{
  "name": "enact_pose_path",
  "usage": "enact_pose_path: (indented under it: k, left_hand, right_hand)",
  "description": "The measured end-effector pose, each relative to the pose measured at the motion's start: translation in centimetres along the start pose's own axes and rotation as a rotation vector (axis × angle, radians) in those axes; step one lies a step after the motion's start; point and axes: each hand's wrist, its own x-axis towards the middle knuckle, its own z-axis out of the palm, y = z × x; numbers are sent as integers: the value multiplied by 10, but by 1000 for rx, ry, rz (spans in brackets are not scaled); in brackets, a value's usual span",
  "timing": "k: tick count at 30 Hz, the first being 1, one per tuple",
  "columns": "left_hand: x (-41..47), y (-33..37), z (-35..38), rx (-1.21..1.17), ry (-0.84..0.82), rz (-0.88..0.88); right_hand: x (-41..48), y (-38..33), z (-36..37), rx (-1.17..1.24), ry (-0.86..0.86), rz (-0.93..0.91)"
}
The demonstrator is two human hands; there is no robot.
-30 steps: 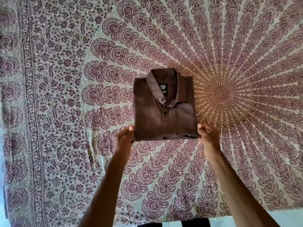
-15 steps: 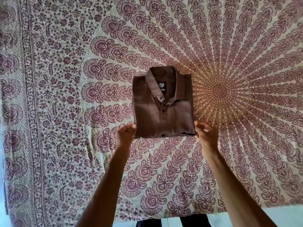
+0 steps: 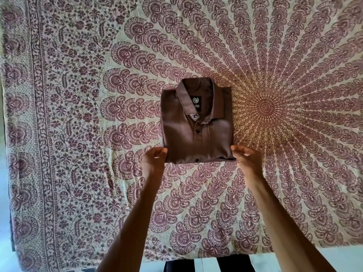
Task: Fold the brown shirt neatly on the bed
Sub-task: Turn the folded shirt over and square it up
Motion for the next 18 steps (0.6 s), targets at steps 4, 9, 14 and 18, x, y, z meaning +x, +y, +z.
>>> enact_pose_path:
  k: [4, 9, 14, 18]
  left_hand:
    - [1, 1, -1, -79, -74, -34]
    - [6, -1, 1, -205, -151, -147]
    - [11, -3, -6, -257, -243, -194]
    - [19, -3, -13, -211, -327, -210]
  right_hand:
    - [1, -2, 1, -37, 26, 14]
    - [6, 0, 4, -85, 62, 88]
    - [7, -7, 4, -119, 54, 87]
    - [10, -9, -3, -154, -30, 122]
